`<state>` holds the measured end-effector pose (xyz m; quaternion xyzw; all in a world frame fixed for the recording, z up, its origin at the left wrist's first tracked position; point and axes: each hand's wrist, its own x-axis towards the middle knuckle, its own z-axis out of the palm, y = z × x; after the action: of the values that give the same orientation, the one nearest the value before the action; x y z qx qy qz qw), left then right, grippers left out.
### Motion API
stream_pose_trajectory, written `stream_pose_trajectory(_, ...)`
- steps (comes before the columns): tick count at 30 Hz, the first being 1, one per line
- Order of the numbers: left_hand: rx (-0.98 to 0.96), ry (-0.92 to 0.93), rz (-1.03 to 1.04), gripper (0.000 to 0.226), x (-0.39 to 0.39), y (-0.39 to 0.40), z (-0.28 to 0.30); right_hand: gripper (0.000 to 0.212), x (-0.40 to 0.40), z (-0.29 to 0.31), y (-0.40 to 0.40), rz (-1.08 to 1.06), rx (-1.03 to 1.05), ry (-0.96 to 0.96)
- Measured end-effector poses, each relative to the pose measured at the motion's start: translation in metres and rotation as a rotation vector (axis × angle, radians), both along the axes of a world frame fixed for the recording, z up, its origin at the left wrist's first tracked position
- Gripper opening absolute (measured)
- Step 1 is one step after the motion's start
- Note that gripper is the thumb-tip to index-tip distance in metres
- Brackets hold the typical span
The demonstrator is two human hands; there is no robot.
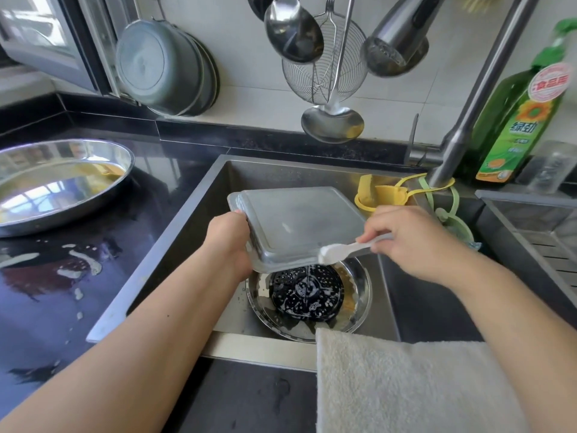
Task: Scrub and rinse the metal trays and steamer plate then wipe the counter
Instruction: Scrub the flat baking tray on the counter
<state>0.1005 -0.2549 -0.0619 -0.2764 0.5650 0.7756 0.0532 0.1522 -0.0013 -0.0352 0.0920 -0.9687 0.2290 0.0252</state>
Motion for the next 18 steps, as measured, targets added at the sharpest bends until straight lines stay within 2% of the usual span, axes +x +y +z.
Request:
stream_pose_trajectory(2,-0.014,-0.007,0.005,0.02,0.0,-0.002,-0.001,0.024,0.003,-0.001,-0.012,0.056,0.021,0.029)
stream_pose_trajectory(4,0.007,-0.022,0.018,0.022,-0.002,-0.007,0.001,0.026,0.001,0.002,0.008,-0.04,0.027,0.044)
stream_pose_trajectory(7,0.042,-0.037,0.04,0.024,-0.005,-0.008,0.003,0.042,-0.003,0.007,0.041,-0.205,0.015,0.073)
stream_pose_trajectory(9,0.032,-0.016,0.03,0.022,-0.002,-0.003,0.002,0.038,-0.002,0.003,0.028,-0.139,0.048,0.052)
stream_pose_trajectory(11,0.038,-0.019,0.01,0.021,-0.001,0.001,-0.001,0.026,0.002,-0.002,0.0,-0.017,0.041,0.002)
stream_pose_trajectory(13,0.033,-0.036,0.019,0.022,-0.001,-0.002,0.0,0.021,0.002,-0.002,-0.006,0.009,0.039,0.033)
stream_pose_trajectory(18,0.07,-0.059,0.049,0.029,-0.007,-0.01,0.001,0.034,-0.002,0.005,0.046,-0.227,0.027,0.11)
